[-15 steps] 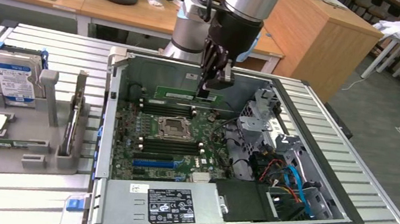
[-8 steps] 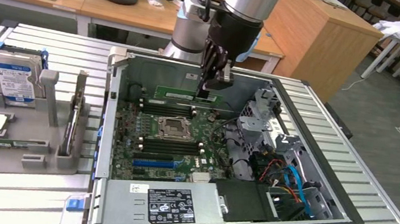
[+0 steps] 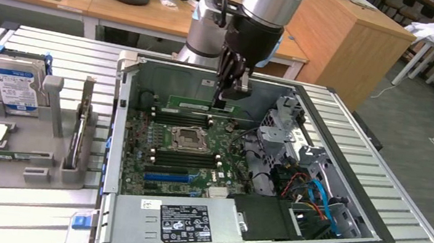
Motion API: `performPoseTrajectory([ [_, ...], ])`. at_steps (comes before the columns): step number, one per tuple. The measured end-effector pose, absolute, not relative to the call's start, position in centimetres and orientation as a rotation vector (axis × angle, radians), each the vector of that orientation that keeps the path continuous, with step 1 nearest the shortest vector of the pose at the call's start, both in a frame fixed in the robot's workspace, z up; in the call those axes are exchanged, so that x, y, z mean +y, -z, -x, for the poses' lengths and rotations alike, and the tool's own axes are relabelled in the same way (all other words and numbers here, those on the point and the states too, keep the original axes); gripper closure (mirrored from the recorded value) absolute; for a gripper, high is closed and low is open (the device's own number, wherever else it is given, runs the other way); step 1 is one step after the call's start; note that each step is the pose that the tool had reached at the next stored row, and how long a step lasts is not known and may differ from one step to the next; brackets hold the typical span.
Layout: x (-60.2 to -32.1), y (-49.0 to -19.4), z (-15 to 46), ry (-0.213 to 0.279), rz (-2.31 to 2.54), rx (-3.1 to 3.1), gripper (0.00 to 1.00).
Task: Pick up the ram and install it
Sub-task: 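Pick up the ram and move it above insertion slot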
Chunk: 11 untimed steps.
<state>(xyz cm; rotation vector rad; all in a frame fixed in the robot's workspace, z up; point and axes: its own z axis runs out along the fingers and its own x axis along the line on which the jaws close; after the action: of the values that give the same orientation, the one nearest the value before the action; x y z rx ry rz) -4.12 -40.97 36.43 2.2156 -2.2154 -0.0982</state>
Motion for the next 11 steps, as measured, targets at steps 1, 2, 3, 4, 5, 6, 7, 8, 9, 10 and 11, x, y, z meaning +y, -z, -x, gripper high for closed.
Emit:
performPoseTrajectory([
  [1,-41.0,-36.3,4.1,0.098,-2.216,-2.215,0.88],
  [2,-41.0,-36.1,4.1,0.098,-2.216,-2.215,0.88],
  [3,-41.0,-35.9,4.1,0.098,-2.216,-2.215,0.88],
  [4,-41.0,-35.7,4.1,0.098,-2.216,-2.215,0.88],
  [5,-41.0,-35.5,4.1,0.098,-2.216,-2.215,0.88],
  [6,-41.0,-35.4,4.1,0.098,-2.216,-2.215,0.88],
  [7,-41.0,-35.2,4.1,0.098,-2.216,-2.215,0.88],
  [8,-41.0,-35.0,4.1,0.098,-2.216,-2.215,0.88],
  [9,-41.0,-34.9,4.1,0.098,-2.216,-2.215,0.88],
  [10,-41.0,-34.8,4.1,0.098,-2.216,-2.215,0.88],
  [11,-41.0,-34.6,4.1,0.098,-2.216,-2.215,0.88],
])
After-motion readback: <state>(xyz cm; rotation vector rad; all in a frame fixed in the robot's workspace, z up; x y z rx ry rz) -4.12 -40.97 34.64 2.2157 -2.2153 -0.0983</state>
